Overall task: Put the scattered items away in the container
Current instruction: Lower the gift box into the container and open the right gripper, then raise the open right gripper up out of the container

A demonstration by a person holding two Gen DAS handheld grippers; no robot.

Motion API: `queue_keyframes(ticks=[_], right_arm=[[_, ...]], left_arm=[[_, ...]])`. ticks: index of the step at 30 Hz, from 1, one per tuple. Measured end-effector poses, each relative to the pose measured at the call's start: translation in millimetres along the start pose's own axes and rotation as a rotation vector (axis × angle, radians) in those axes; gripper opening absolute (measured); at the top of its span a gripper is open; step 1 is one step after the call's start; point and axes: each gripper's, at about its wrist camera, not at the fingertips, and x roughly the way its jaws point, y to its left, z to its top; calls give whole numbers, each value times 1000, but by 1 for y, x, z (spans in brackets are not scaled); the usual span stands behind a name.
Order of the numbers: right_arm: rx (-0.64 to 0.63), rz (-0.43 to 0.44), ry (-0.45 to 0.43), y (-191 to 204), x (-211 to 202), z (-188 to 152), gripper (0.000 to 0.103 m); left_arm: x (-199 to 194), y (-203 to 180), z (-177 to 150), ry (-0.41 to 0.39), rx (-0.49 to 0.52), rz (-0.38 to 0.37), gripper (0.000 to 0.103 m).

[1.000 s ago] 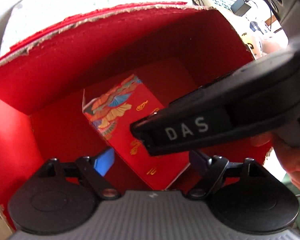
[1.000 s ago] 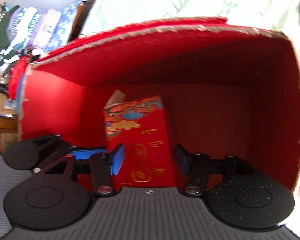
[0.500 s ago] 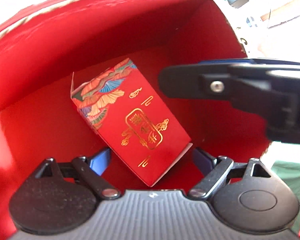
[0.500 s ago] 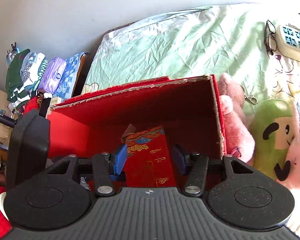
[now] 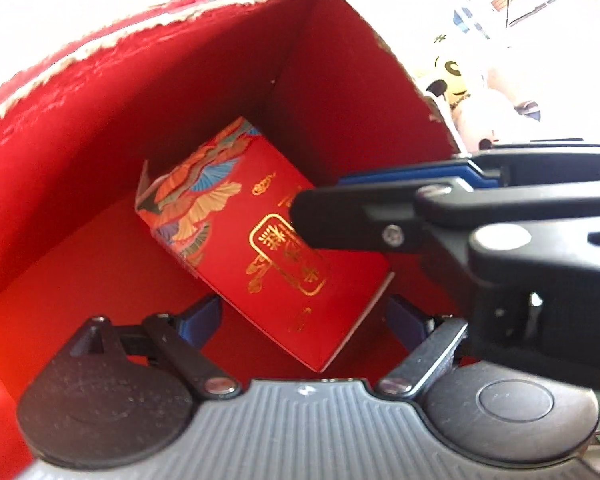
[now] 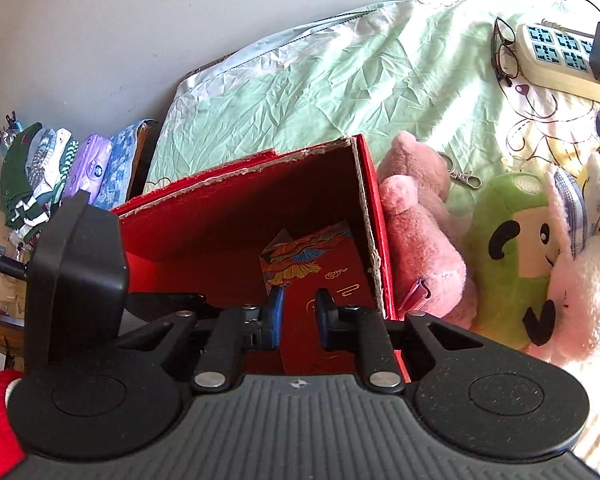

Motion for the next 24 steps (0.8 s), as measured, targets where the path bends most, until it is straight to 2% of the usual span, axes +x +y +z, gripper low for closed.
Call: queue_keyframes(ticks=[14,19,24], right_arm=[[-35,-93,-24,6,2,1,11],[-10,-85,-53,1,0,0,9],[22,-60,-74,-5,-2,0,5]], left_arm=[[-1,-6,-7,11,-26,-13,88],[-3,-11,-10,14,-28,-10,88],[-10,-24,-12,-23,26,-34,88]])
